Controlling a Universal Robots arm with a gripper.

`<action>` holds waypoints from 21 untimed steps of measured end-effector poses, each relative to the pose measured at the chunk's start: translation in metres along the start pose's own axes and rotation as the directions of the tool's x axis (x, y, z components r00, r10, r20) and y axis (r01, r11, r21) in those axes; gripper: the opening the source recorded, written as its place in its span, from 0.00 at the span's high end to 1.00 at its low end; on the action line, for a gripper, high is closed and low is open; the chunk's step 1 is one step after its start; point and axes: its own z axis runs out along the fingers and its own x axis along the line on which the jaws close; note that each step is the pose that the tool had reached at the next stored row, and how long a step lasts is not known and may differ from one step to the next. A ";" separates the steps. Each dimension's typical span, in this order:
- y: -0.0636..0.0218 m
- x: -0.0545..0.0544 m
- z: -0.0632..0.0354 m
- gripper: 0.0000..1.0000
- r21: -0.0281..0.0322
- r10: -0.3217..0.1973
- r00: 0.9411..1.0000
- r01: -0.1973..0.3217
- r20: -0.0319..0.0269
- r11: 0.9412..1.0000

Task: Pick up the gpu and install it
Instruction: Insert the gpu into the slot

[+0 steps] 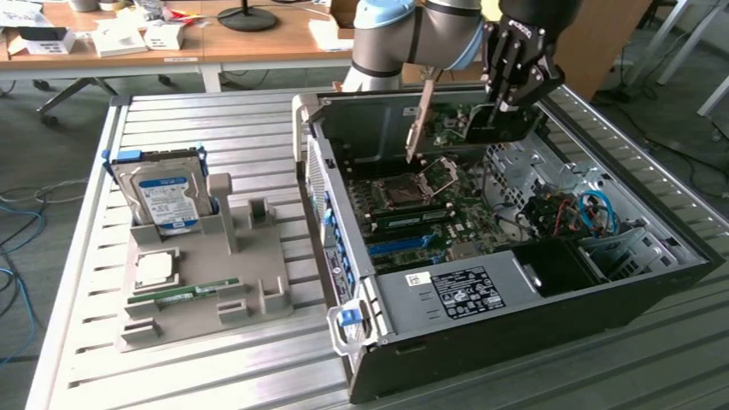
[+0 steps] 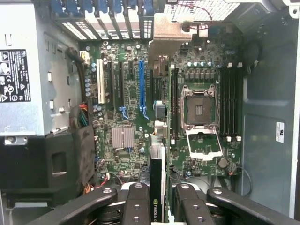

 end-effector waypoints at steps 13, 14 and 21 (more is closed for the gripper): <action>0.0007 0.000 0.0074 0.74 0.000 0.003 1.000 -0.003 0.000 1.000; 0.0007 0.000 0.0093 0.74 0.000 0.003 1.000 -0.003 0.000 1.000; 0.0014 0.000 0.0220 0.74 0.000 0.001 1.000 -0.001 0.000 1.000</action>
